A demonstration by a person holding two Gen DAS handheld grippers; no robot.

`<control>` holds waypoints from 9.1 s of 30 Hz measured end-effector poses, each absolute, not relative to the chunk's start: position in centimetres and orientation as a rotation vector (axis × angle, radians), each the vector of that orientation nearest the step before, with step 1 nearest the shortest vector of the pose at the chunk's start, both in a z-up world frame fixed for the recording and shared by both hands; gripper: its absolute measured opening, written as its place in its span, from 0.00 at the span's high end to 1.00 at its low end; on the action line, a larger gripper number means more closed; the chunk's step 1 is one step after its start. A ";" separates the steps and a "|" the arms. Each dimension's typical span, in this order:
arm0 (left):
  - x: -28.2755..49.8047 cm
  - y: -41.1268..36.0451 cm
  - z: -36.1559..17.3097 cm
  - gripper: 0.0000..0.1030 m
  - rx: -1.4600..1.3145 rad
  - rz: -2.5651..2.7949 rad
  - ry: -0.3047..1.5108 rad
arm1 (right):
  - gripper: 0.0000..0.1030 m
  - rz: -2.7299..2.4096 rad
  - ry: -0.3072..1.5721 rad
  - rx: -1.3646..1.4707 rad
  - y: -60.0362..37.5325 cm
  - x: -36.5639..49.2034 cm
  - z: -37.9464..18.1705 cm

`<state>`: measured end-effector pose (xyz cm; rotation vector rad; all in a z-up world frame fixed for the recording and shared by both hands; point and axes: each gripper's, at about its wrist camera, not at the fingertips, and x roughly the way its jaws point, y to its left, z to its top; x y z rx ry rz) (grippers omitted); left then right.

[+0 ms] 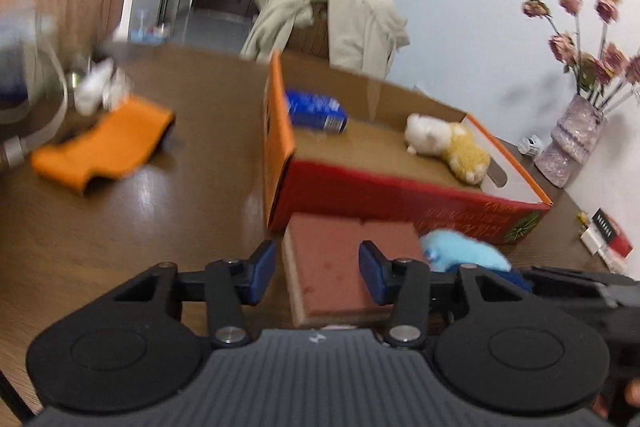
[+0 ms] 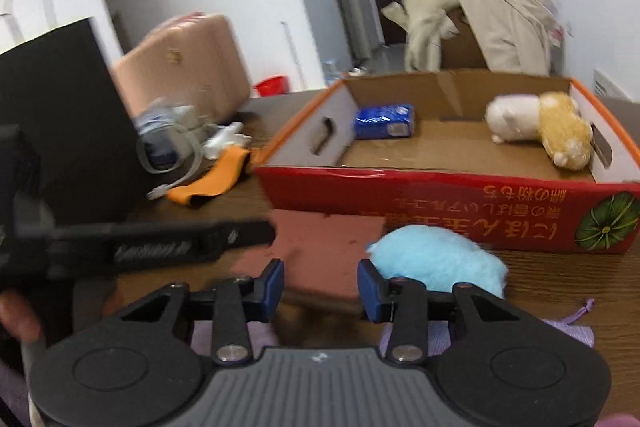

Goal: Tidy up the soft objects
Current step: 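Grasp the pink sponge with both grippers and lift it, then carry the pink sponge over the cardboard box and lower it inside, then open both grippers and withdraw from the box, then grasp the purple cloth on the table with both grippers, then carry the purple cloth into the cardboard box and release it, then withdraw both grippers toward the lilac towel on the table, then grasp the lilac towel with both grippers and lift it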

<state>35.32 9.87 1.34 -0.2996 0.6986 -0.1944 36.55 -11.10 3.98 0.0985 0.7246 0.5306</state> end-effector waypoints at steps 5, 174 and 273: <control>35.2 10.9 0.1 0.69 -0.366 -0.239 0.688 | 0.65 0.516 0.748 0.204 -12.0 38.5 1.8; 43.3 -4.8 13.7 0.91 -0.166 -0.331 0.604 | 0.90 0.556 0.467 -0.027 -25.0 45.1 13.5; 29.3 12.5 1.0 0.45 -0.418 -0.392 0.720 | 0.57 0.489 0.763 0.120 -11.5 33.4 1.7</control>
